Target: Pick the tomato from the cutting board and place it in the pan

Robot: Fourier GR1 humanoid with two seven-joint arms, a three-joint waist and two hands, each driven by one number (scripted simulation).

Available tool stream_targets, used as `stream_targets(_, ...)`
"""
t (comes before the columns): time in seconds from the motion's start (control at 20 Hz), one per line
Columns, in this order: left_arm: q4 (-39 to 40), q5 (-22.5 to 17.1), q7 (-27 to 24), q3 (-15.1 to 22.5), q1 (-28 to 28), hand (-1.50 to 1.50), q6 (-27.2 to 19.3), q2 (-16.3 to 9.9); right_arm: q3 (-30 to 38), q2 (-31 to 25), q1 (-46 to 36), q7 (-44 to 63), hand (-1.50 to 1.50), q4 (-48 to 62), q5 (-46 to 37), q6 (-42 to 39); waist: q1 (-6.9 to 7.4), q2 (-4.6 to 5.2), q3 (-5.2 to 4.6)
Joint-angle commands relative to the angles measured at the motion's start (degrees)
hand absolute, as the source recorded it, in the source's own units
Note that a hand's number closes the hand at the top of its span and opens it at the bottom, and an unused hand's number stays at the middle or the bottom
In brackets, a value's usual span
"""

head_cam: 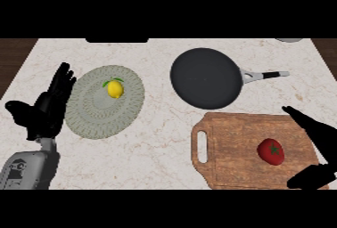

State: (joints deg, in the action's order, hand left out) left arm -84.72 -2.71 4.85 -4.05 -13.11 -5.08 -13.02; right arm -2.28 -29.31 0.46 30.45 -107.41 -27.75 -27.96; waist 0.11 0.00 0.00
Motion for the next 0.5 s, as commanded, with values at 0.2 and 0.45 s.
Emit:
stream_targets(0.2,5.9,1.8,-4.0,-0.8,-1.6,0.00,-0.9,2.3,0.9,-0.6,1.0,-3.5,-1.50,4.4,-5.6,-2.5,-0.37,0.04,0.00)
stream_targets(0.45,1.6,1.7,0.0,-1.8,-1.8,0.00,0.4,1.1,-3.4,7.0,-0.9,0.5,-1.50,5.0,-10.6,-2.0,-0.19,-0.02,0.00)
